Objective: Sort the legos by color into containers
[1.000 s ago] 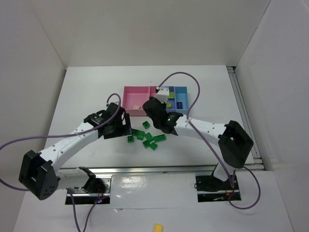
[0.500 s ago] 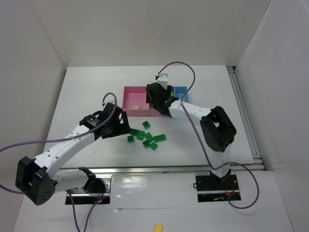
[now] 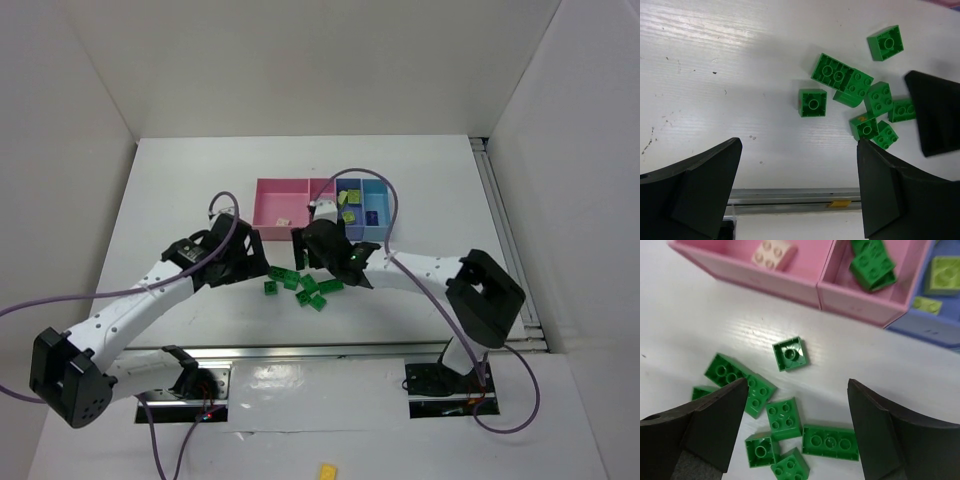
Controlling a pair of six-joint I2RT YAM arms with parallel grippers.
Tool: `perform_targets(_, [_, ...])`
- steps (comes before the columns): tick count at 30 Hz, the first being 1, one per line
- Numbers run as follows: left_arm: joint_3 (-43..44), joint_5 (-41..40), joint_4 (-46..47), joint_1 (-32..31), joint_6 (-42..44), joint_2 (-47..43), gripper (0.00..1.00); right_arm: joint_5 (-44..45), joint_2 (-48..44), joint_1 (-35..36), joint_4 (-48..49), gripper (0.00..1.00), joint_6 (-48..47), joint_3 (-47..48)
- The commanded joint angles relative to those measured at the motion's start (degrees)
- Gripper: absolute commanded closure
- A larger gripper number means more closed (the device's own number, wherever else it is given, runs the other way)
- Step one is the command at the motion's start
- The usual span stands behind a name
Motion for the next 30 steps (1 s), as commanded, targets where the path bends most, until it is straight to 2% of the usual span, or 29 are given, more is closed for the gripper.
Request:
perform_targets(1, [-0.8,-1.2,-0.7,0.3,-2.2,-2.6,0.02,-5.9,4.9,-0.2,2.3,0.11,-1.6,0.9])
perform_targets(10, [-1.4,-0.6,-0.7,0.3,-2.2,-2.1,0.02,-5.9,14.4,-0.2,2.9,0.11,-5.6,8.2])
perform_targets(17, [-1.4,-0.6,-0.2,0.3,-1.7,-2.1,0.02,-5.3,19.2,-0.8,3.4,0.21,-5.6,12.1])
perform_targets(22, [-1.4,-0.6,-0.2,0.3,-1.7,-2.6,0.02,-4.8,20.1,-1.3,3.9,0.42,-5.0,12.0])
perform_targets(23, [-1.4,-0.6,-0.2,0.3,-1.7,-2.6,0.02,-4.8,20.1,-1.3,3.9,0.49,-5.0,12.0])
perform_targets(25, [-1.4,-0.6,-0.2,0.3,-1.7,-2.6,0.02,-3.4,19.5,-1.3,3.1,0.54,-4.5,12.0])
perform_targets(27, [-1.4,-0.6,-0.2,0.3,-1.7,-2.6,0.02,-2.8,18.4,-1.3,2.4,0.68,-4.5,12.0])
perform_targets(30, [-1.4,-1.2,-0.2,0.3,-1.1,-2.6,0.02,0.3,14.0,-1.3,1.9,0.72,-4.0,10.6])
